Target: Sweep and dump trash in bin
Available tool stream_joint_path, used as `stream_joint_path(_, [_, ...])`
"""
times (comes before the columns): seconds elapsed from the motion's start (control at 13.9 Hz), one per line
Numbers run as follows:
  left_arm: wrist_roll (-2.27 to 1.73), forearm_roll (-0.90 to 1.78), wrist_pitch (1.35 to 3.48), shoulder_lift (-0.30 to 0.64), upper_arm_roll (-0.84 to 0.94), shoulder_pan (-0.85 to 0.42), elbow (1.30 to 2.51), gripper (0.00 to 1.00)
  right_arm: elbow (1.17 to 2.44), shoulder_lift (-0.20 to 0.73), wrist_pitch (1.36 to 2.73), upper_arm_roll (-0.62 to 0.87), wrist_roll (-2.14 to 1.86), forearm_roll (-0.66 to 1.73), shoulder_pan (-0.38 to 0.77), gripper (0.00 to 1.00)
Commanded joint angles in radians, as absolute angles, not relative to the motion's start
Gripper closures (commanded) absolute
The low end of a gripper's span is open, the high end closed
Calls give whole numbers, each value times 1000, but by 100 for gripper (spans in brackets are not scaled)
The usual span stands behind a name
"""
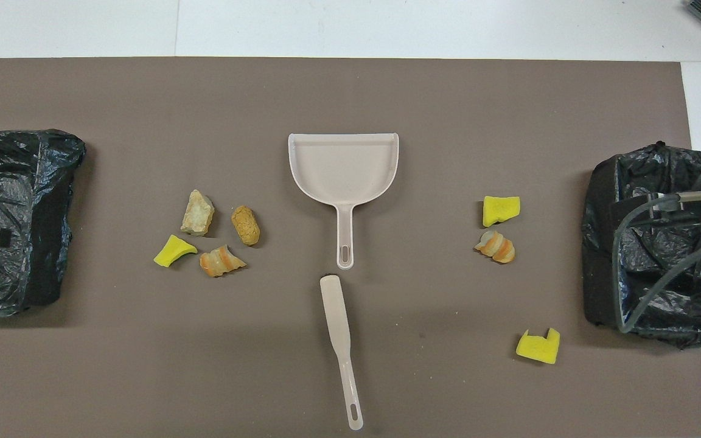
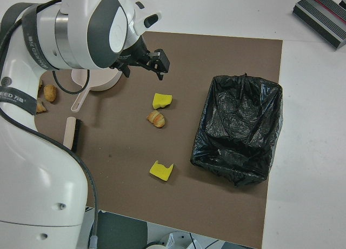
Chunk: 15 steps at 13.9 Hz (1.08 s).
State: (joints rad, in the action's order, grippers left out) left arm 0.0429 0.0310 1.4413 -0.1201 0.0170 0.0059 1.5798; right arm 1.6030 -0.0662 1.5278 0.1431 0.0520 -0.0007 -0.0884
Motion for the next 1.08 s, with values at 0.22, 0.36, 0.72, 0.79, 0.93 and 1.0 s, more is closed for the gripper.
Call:
stream_joint_path(0.22, [48,26,1456,-126,21,6,1585,0,1594,-61,1536,146,34,20,-95,0])
stream_joint_path(0.36, [35,28,1456,-126,26,-2,1585,0,1594,-61,1536,147,34,20,-94,0])
stream_joint_path(0.72, [37,31,1450,-156,31,-14,1629,0,1595,-63,1536,149,34,18,-94,0])
stream_joint_path(0.79, [38,31,1450,-156,31,-15,1631,0,1595,-63,1536,149,34,18,-92,0])
stream_joint_path(0.93, [38,31,1448,-167,32,-17,1646,0,1606,-66,1539,149,32,17,-86,0])
stream_joint_path(1.0, [40,31,1448,-176,32,-15,1657,0,1614,-74,1543,149,34,12,-83,0])
